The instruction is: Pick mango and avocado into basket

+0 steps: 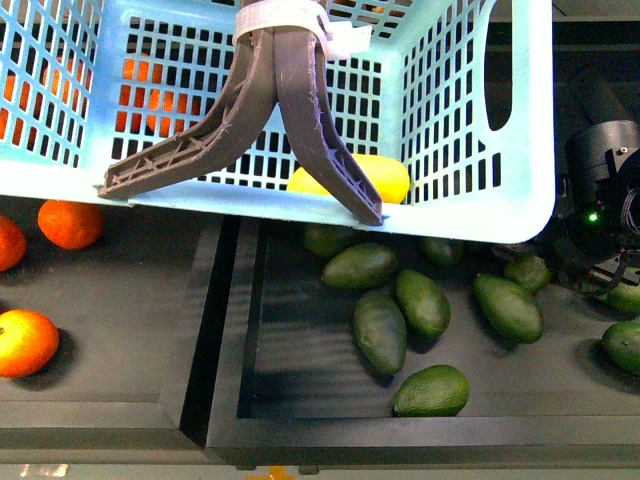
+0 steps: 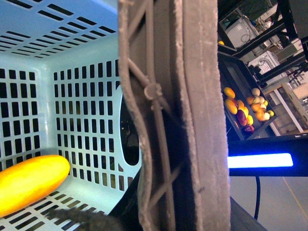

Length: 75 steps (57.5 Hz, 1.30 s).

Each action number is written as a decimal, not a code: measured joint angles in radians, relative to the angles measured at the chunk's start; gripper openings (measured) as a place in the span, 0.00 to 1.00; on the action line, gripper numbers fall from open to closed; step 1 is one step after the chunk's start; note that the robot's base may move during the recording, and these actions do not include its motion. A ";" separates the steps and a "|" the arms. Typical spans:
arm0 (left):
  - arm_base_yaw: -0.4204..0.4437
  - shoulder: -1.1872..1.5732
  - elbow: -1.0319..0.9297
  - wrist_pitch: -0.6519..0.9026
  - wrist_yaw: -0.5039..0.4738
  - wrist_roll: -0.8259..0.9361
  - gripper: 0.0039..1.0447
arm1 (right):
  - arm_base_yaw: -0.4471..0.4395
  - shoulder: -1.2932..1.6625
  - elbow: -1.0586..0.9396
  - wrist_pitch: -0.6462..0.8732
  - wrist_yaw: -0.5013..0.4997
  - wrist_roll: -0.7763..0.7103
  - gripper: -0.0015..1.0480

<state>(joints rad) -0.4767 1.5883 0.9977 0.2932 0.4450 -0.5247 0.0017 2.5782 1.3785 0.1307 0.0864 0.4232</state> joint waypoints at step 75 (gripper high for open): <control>0.000 0.000 0.000 0.000 0.000 0.000 0.13 | 0.360 -1.008 -0.490 0.243 -0.152 0.260 0.72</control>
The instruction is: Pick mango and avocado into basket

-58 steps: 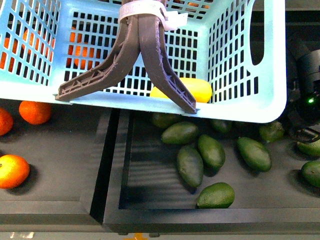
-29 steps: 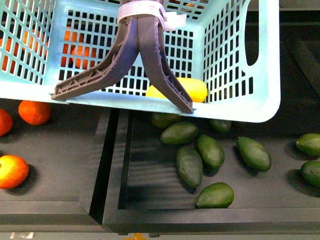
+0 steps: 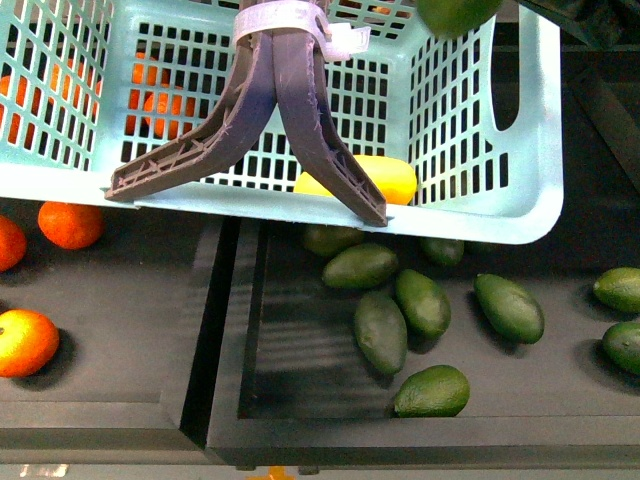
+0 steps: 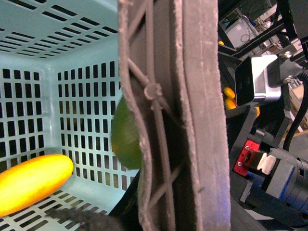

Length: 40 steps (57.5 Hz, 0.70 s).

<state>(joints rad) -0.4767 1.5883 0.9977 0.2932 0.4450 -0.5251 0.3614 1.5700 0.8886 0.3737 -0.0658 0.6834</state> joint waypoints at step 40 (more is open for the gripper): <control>-0.002 0.000 -0.001 0.000 0.002 0.002 0.13 | -0.252 -0.551 -0.554 0.304 0.169 -0.623 0.54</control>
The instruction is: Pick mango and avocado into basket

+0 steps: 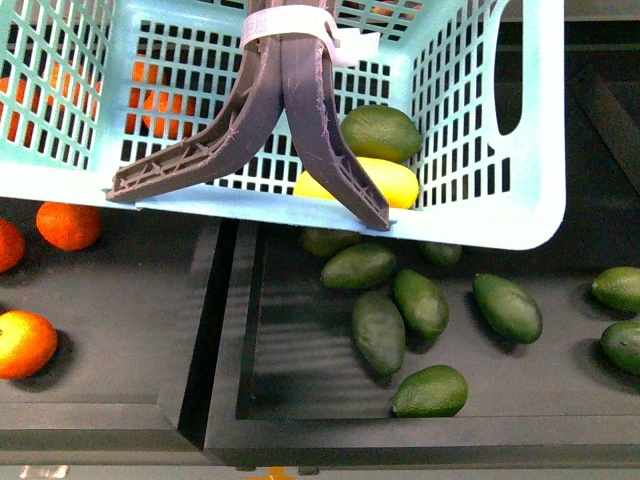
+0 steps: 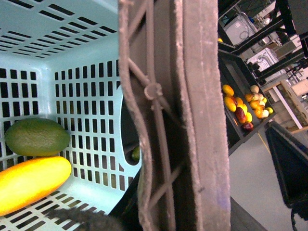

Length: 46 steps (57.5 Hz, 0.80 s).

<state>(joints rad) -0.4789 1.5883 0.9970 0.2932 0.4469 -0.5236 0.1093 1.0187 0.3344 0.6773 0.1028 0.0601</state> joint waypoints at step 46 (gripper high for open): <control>0.002 0.000 0.000 0.000 -0.001 -0.005 0.13 | -0.106 -0.414 -0.276 -0.141 -0.103 -0.055 0.02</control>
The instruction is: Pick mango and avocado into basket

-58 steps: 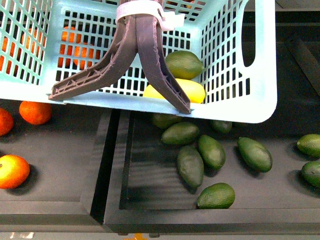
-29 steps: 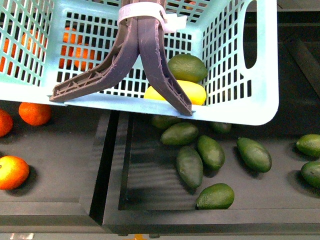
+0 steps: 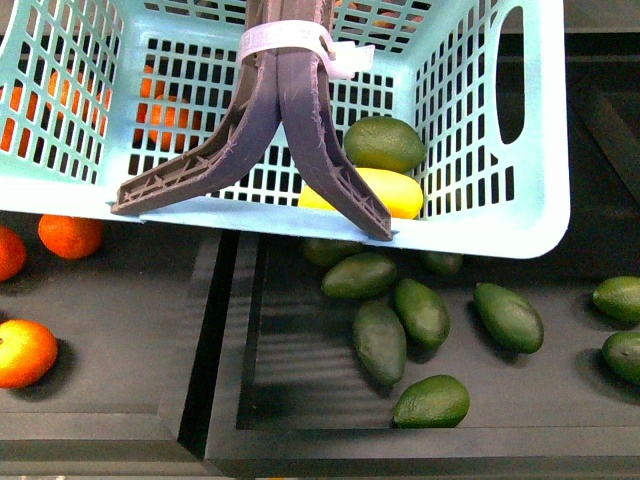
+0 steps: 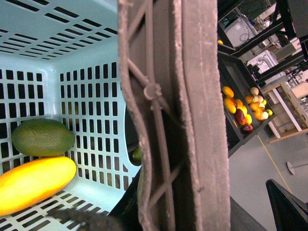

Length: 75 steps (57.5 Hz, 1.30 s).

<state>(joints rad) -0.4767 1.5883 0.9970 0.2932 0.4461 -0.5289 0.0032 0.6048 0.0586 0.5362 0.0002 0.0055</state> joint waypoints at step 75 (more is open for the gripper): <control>0.000 0.000 0.000 0.000 -0.001 0.005 0.13 | 0.000 -0.597 -0.041 -0.533 0.002 -0.001 0.02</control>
<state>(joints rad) -0.4770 1.5887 0.9970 0.2932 0.4450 -0.5243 0.0032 0.0082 0.0177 0.0029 0.0017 0.0044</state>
